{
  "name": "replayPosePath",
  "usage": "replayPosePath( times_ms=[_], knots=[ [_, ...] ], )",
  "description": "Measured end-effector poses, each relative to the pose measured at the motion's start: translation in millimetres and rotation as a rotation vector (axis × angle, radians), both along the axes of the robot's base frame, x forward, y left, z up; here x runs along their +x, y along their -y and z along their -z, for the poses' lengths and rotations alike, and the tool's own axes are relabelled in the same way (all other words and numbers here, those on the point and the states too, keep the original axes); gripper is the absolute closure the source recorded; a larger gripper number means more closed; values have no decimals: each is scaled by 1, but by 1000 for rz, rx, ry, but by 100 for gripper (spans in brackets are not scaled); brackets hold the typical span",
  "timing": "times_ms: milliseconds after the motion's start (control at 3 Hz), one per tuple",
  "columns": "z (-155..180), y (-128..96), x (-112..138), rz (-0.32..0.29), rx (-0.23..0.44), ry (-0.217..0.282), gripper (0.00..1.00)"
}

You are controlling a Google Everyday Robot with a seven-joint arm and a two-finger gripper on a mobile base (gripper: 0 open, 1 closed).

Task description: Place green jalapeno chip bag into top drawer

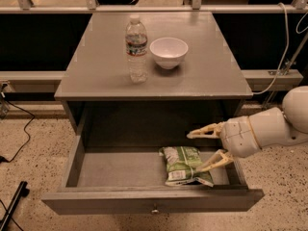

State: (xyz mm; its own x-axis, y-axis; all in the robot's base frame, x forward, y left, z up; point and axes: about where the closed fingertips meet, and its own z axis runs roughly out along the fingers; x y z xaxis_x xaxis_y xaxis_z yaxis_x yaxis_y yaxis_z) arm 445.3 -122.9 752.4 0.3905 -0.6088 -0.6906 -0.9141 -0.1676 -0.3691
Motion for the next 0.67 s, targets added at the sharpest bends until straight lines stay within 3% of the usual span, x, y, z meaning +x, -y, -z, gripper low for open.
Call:
replayPosePath(
  times_ms=[333, 667],
  knots=[
    [0, -1, 0, -3, 0, -1, 0],
    [0, -1, 0, -3, 0, -1, 0]
  ],
)
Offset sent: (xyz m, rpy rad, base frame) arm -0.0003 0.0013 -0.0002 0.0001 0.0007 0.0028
